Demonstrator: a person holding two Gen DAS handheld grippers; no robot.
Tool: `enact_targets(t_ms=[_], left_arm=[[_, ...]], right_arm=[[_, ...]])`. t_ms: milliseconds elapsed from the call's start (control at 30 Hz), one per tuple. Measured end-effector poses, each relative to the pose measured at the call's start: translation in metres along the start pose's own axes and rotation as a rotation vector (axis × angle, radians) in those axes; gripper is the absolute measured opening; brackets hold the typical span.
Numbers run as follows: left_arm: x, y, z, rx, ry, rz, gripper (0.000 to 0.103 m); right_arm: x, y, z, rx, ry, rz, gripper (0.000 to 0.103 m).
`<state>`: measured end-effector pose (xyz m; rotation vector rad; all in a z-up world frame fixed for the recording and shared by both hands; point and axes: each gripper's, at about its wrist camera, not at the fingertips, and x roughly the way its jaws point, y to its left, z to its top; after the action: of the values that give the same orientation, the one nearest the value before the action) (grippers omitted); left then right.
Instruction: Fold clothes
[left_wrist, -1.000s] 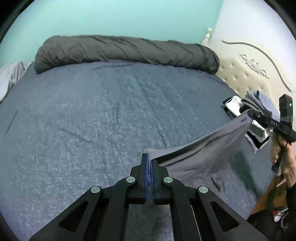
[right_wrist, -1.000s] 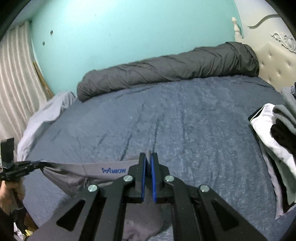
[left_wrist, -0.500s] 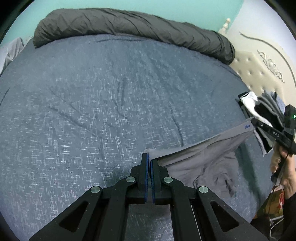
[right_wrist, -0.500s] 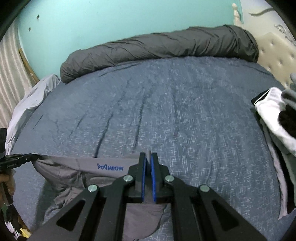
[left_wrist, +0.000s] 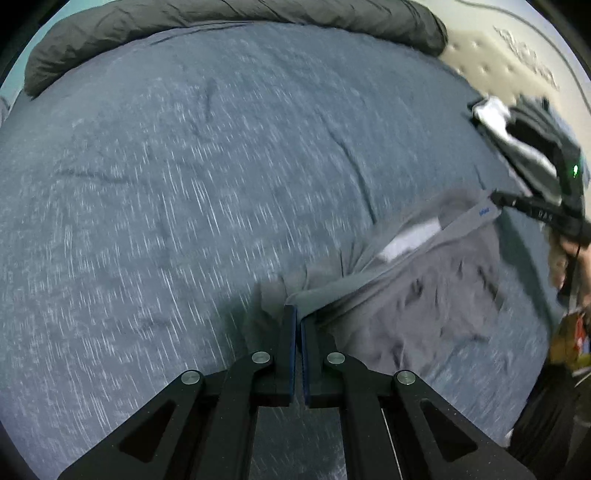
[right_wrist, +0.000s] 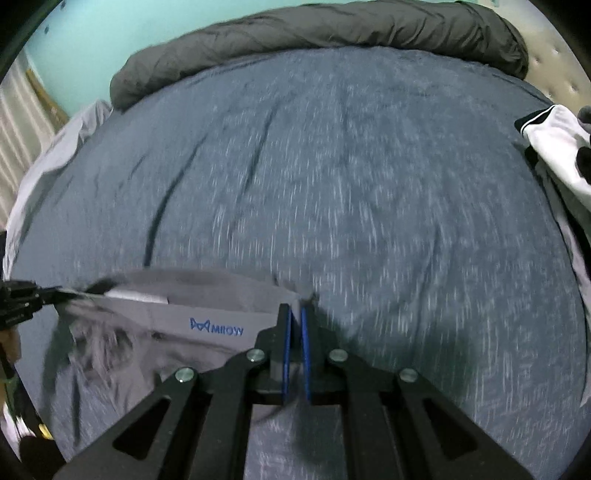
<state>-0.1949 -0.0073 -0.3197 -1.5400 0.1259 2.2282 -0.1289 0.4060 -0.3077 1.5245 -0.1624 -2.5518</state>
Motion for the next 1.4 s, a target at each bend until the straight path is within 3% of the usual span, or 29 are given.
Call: enact_targets(t_ms=[200, 433, 767, 1000, 1067, 1200, 1300, 1400], left_arm=[[0.002, -0.019, -0.026, 0.05, 0.015, 0.006, 0.003], [0.002, -0.026, -0.046, 0.034, 0.04, -0.006, 0.005], [-0.013, -0.05, -0.076, 0.1, 0.056, -0.025, 0.003], [-0.012, -0.059, -0.093, 0.123, 0.059, 0.02, 0.005], [-0.015, -0.056, -0.095, 0.093, 0.044, 0.014, 0.008], [-0.029, -0.047, -0.101, 0.025, -0.003, 0.014, 0.042], [-0.043, -0.038, -0.107, -0.039, -0.058, -0.015, 0.044], [-0.05, -0.021, -0.098, -0.125, -0.103, -0.011, 0.044]], right_arm=[[-0.001, -0.001, -0.029, -0.021, 0.031, -0.005, 0.005], [-0.011, -0.007, -0.043, -0.017, 0.036, -0.016, 0.005], [-0.029, 0.003, -0.059, -0.069, 0.031, -0.019, 0.005], [-0.029, 0.013, -0.064, -0.115, 0.069, -0.002, 0.007], [-0.036, 0.014, -0.063, -0.101, 0.047, -0.001, 0.01], [-0.057, 0.012, -0.058, -0.048, -0.026, 0.059, 0.017], [-0.064, 0.017, -0.053, -0.013, -0.076, 0.092, 0.027], [-0.055, 0.03, -0.047, -0.003, -0.084, 0.115, 0.027]])
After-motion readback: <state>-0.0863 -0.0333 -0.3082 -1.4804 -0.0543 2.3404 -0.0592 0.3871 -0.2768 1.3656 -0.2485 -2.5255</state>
